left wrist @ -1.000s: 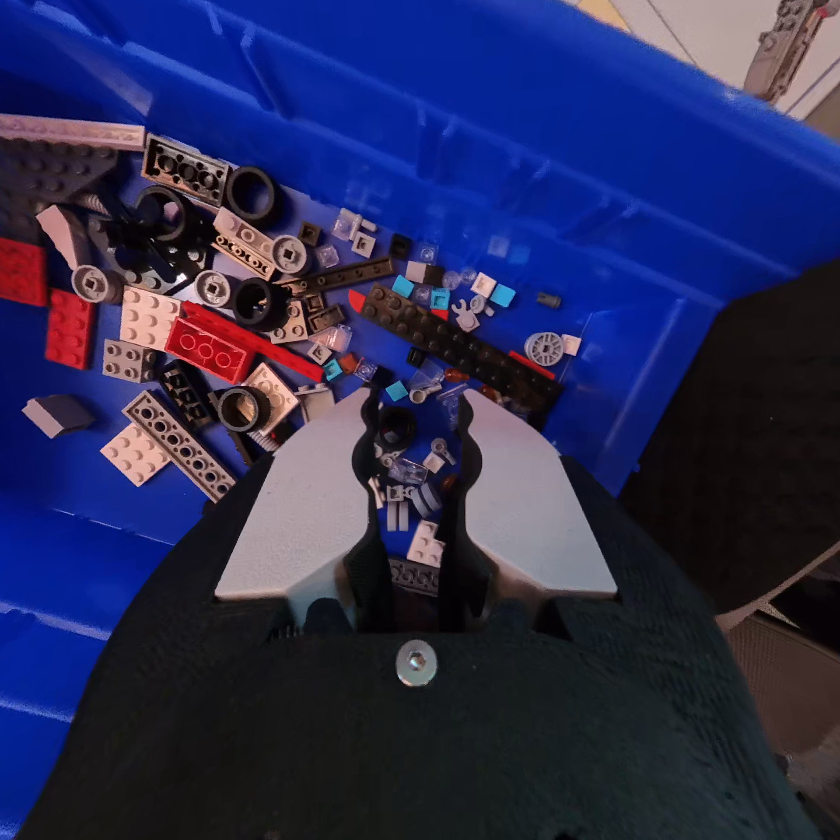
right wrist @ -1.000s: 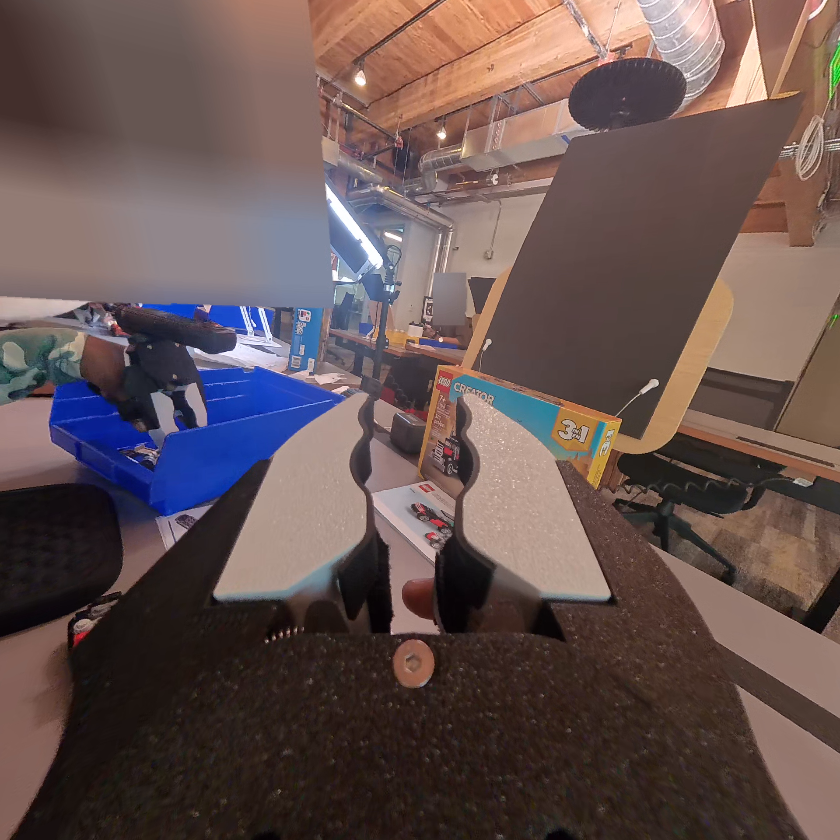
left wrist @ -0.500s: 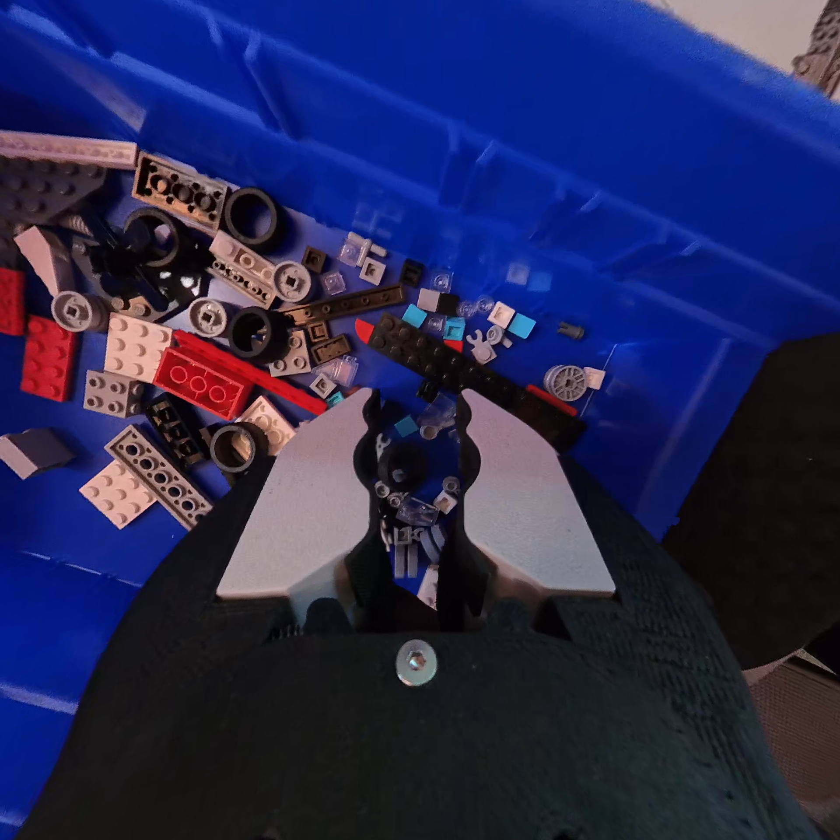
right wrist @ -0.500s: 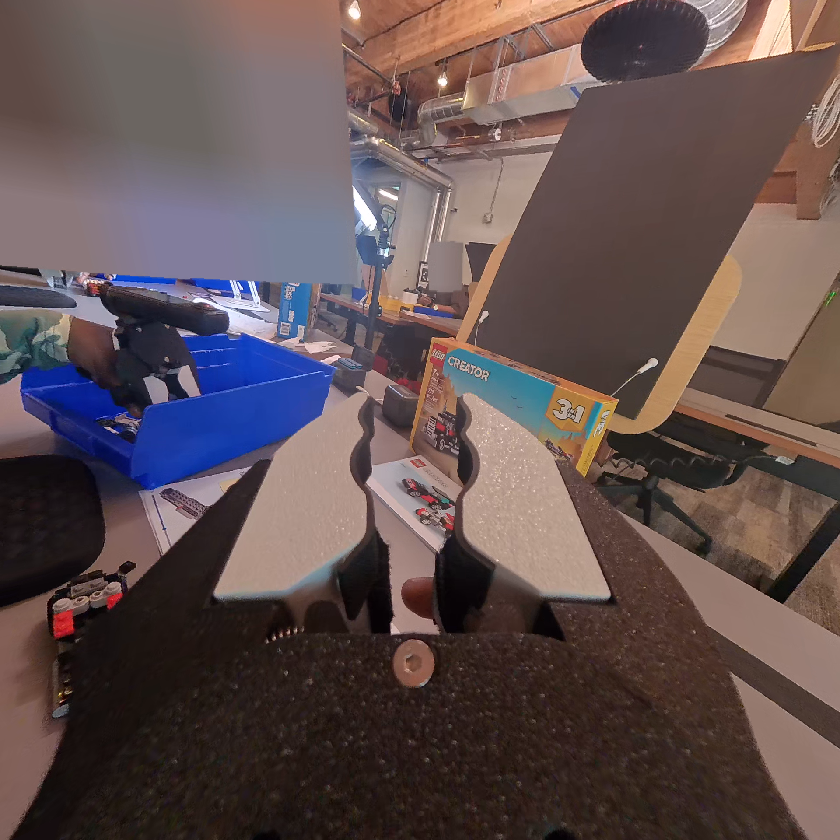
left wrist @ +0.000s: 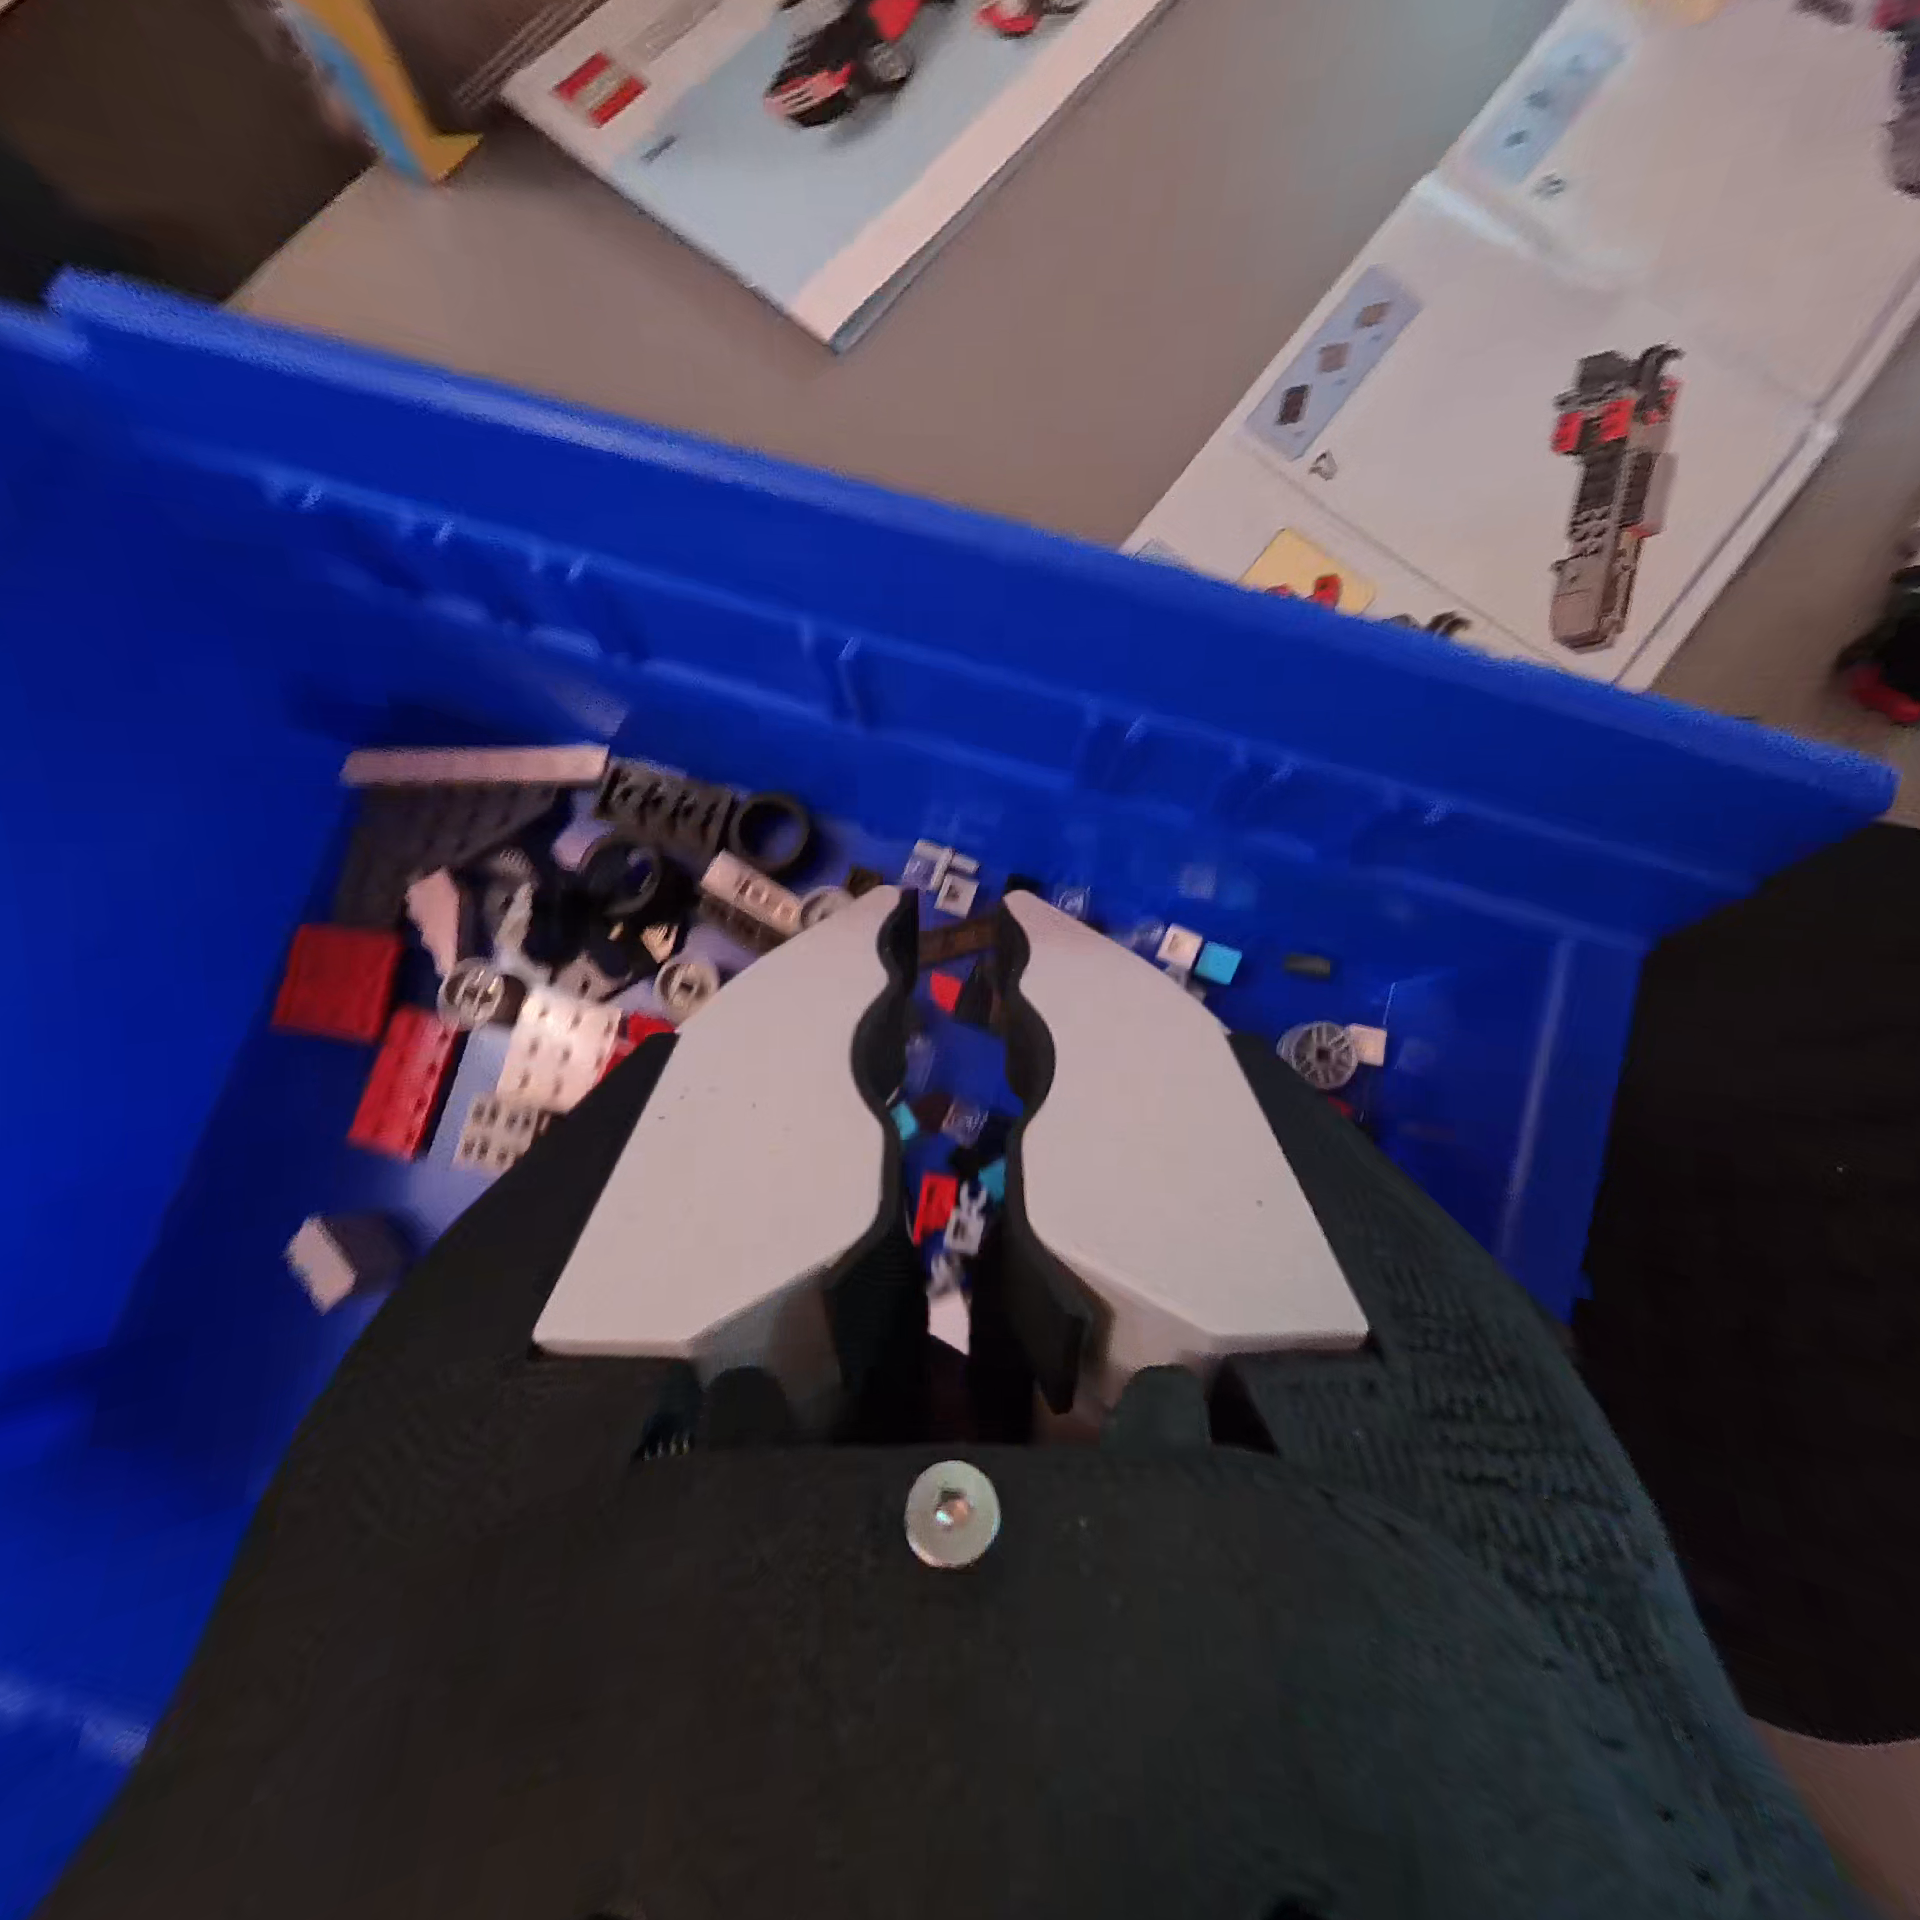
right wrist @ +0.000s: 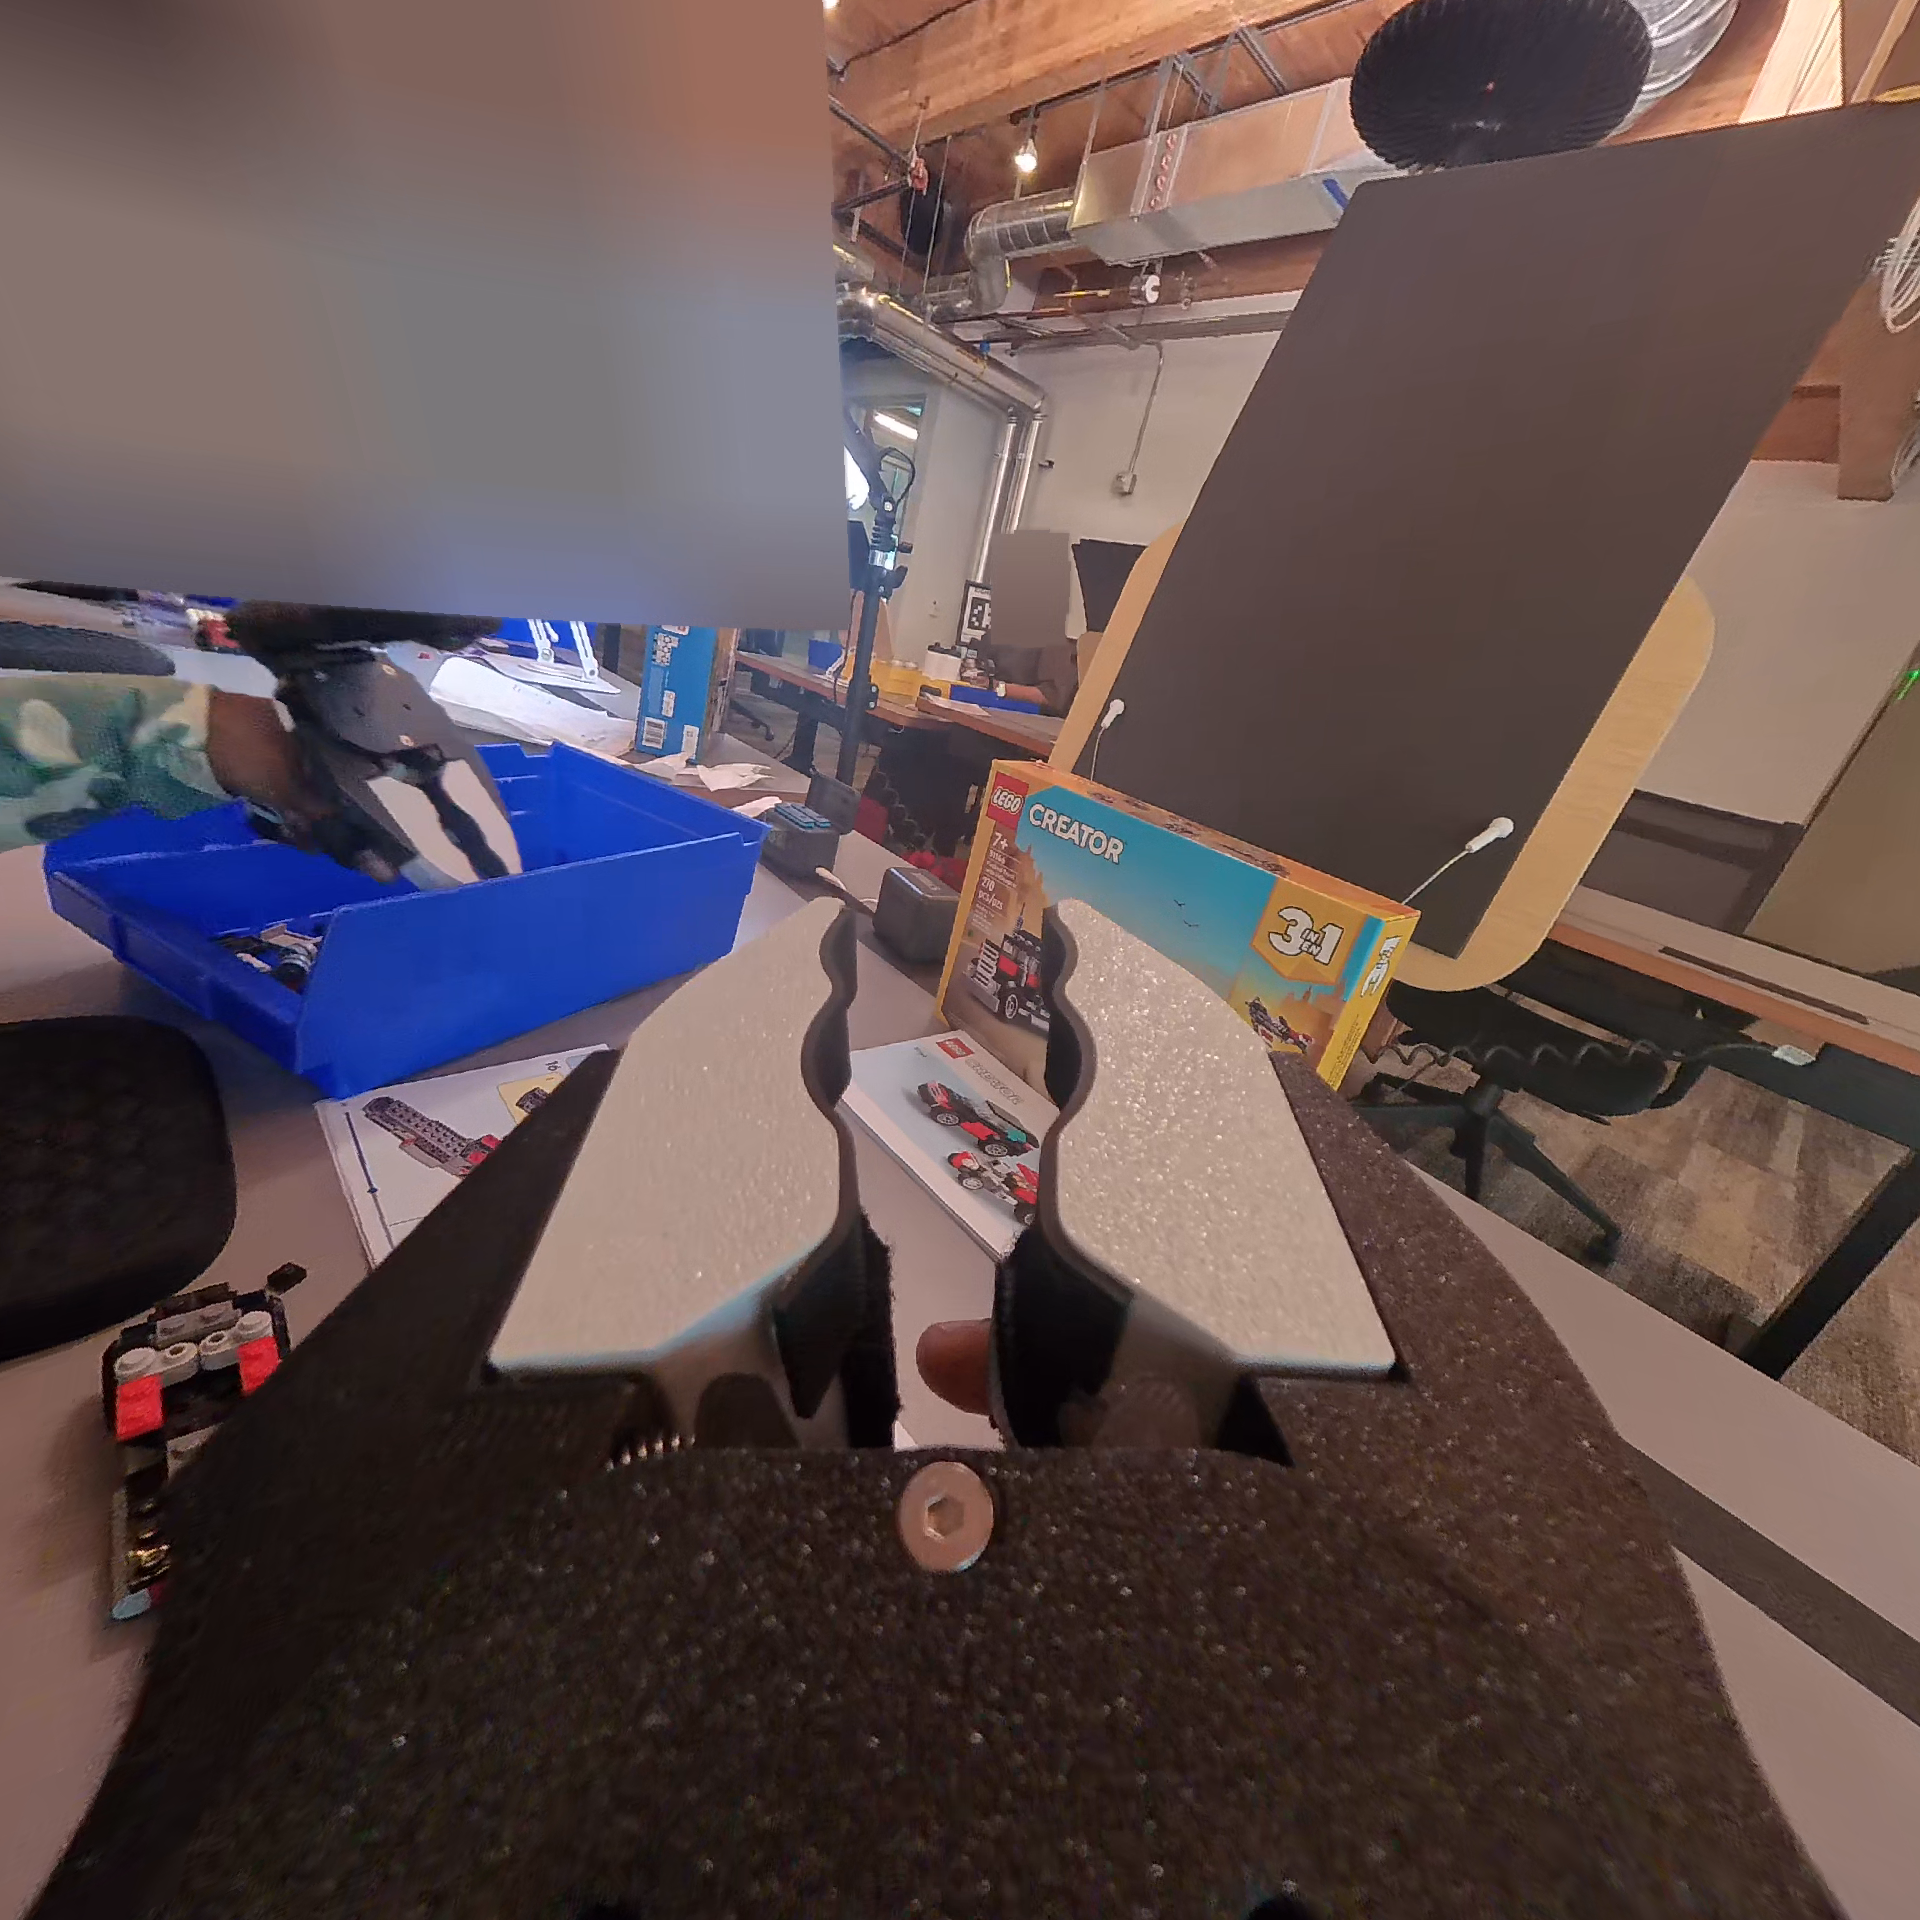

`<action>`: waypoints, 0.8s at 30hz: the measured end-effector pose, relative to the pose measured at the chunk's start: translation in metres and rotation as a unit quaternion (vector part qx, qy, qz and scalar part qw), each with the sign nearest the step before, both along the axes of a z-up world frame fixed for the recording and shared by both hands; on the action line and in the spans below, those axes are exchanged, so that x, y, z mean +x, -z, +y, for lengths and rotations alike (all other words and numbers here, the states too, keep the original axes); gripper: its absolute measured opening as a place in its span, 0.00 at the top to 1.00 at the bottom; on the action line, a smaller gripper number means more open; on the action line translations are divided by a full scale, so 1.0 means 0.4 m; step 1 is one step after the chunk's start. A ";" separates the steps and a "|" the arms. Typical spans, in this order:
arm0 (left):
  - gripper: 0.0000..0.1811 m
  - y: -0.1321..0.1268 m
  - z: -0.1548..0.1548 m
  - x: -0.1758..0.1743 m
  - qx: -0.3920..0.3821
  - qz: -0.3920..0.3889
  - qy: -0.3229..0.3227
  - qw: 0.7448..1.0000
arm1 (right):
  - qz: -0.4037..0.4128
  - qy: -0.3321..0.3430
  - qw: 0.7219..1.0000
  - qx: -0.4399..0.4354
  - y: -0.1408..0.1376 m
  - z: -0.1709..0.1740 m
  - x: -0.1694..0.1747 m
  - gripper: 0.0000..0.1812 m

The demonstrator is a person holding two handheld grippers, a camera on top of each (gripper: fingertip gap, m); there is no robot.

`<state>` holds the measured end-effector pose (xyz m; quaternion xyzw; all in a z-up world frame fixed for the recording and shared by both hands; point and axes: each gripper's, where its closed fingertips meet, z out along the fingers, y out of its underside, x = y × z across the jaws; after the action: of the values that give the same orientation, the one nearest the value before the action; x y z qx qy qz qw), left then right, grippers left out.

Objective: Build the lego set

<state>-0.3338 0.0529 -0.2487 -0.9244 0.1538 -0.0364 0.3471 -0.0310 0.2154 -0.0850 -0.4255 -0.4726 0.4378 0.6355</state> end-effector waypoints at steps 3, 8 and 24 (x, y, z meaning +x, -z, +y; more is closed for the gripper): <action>0.94 0.030 0.036 0.011 -0.037 0.010 0.043 0.998 | 0.001 -0.004 1.000 0.001 0.000 -0.003 0.001 0.81; 0.95 0.084 0.058 -0.033 -0.094 0.078 0.076 0.990 | 0.007 -0.006 1.000 0.005 -0.002 -0.007 0.010 0.81; 0.96 0.069 0.066 -0.043 -0.090 0.011 0.013 0.996 | -0.063 0.019 0.998 0.025 0.055 0.009 0.004 0.82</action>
<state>-0.3510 0.0792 -0.2763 -0.9500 0.1662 -0.0445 0.2607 -0.0295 0.2189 -0.1069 -0.4453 -0.5145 0.3860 0.6229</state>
